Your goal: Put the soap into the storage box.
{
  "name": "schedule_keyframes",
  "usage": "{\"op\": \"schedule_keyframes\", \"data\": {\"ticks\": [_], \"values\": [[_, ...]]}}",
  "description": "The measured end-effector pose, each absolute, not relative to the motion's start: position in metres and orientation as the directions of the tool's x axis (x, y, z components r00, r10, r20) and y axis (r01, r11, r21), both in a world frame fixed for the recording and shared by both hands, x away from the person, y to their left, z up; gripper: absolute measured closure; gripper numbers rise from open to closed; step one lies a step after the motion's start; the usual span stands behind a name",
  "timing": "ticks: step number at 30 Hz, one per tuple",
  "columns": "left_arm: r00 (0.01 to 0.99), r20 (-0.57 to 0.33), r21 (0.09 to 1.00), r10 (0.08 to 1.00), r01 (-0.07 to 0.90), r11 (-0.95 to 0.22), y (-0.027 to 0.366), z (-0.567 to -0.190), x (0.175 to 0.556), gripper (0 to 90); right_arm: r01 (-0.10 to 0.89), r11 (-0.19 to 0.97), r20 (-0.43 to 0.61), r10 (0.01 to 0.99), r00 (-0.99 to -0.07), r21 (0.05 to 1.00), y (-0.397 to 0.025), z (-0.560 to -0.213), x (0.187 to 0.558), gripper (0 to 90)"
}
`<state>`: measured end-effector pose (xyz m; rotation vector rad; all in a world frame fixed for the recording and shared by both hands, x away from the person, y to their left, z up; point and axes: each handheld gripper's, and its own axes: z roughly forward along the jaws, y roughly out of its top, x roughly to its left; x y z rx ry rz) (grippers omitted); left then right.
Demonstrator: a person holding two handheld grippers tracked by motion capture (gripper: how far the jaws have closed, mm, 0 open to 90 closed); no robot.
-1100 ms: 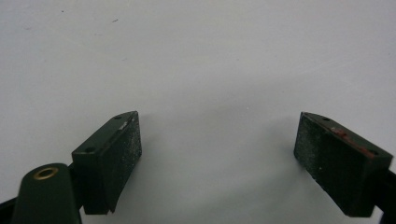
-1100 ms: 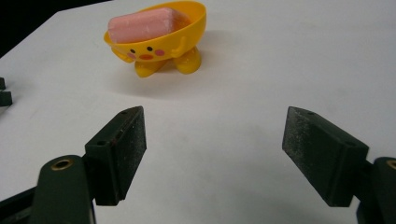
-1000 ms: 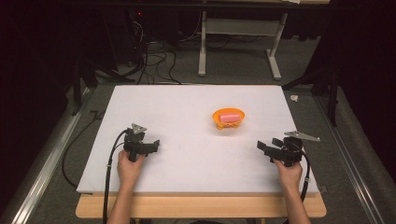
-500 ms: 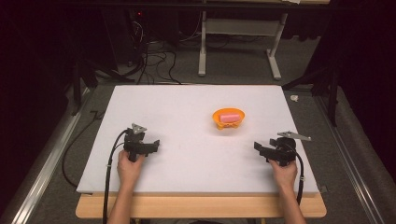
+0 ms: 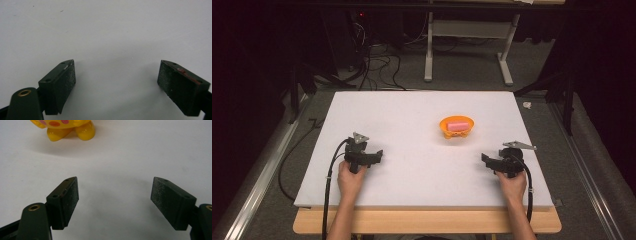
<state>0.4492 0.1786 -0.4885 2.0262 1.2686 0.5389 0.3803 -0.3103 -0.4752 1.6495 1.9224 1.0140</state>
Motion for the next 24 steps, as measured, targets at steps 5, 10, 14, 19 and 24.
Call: {"op": "schedule_keyframes", "data": {"ticks": [5,10,14,19,24], "values": [[0.440,-0.008,0.729,0.898,0.618,-0.296,0.179,-0.489,0.449,15.3,0.665,0.053,0.122,0.969,-0.214,0.745,-0.306,-0.476,0.381,23.0],[0.439,-0.008,0.729,0.898,0.618,-0.296,0.179,-0.489,0.449,15.3,0.685,0.114,0.053,0.974,-0.218,0.720,-0.298,-0.481,0.384,21.6],[0.440,-0.008,0.728,0.898,0.618,-0.297,0.179,-0.488,0.449,15.3,0.680,0.181,-0.029,0.973,-0.229,0.710,-0.289,-0.482,0.383,20.6],[0.440,-0.007,0.727,0.898,0.619,-0.297,0.179,-0.488,0.449,15.4,0.677,0.176,-0.023,0.973,-0.228,0.714,-0.290,-0.483,0.383,20.5],[0.439,-0.007,0.728,0.898,0.619,-0.297,0.179,-0.488,0.449,15.4,0.677,0.175,-0.021,0.973,-0.230,0.715,-0.290,-0.483,0.383,20.5]]}}
